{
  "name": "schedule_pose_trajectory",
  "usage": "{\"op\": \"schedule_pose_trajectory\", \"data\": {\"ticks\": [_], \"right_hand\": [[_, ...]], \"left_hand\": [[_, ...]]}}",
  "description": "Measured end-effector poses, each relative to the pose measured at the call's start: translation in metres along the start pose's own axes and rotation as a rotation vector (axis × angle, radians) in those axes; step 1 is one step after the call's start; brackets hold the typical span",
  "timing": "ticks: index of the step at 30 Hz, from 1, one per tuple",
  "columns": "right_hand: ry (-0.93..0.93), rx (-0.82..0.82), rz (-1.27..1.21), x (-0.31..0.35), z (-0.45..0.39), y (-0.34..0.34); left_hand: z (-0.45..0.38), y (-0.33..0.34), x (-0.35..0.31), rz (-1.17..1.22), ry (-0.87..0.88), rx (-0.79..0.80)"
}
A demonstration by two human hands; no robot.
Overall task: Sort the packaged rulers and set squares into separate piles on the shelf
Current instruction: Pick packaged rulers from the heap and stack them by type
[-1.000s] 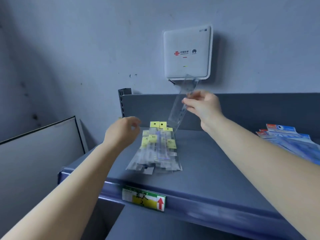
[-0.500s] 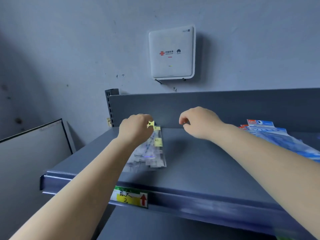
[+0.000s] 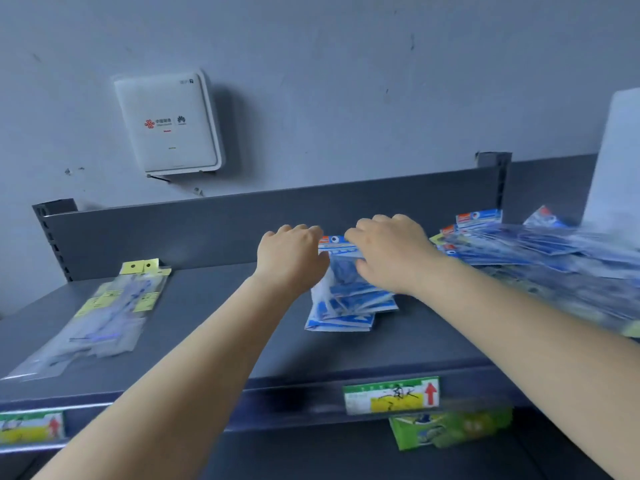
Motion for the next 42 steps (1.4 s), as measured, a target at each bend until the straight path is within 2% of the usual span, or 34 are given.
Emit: {"op": "schedule_pose_trajectory", "data": {"ticks": [8, 15, 23, 29, 33, 35, 42], "right_hand": [[0.167, 0.067, -0.058, -0.134, 0.087, 0.029], [0.267, 0.116, -0.157, -0.227, 0.138, 0.053], [0.431, 0.145, -0.412, -0.302, 0.156, 0.081], [0.53, 0.257, -0.432, -0.337, 0.16, 0.105], [0.585, 0.313, -0.54, -0.345, 0.167, 0.13], [0.615, 0.294, -0.596, -0.35, 0.168, 0.135], [0.713, 0.106, -0.768, -0.369, 0.172, 0.133]], "left_hand": [[-0.02, 0.011, -0.151, 0.128, 0.13, 0.024], [-0.039, 0.029, -0.237, 0.226, 0.133, 0.119], [-0.069, 0.039, -0.272, 0.32, 0.095, 0.223], [-0.105, 0.049, -0.293, 0.446, 0.047, 0.249], [-0.117, 0.075, -0.301, 0.267, -0.015, 0.315], [-0.12, 0.084, -0.298, 0.239, -0.04, 0.324], [-0.128, 0.09, -0.29, 0.55, -0.092, 0.318]]}}
Point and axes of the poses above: each hand's wrist, its own z-axis away from the middle knuckle, its own y-axis out of the palm, x = y × z, the point moved 9 cm from there along -z, towards the middle knuckle, and after that the axes turned 10 degrees about x, right-handed, at the moved point
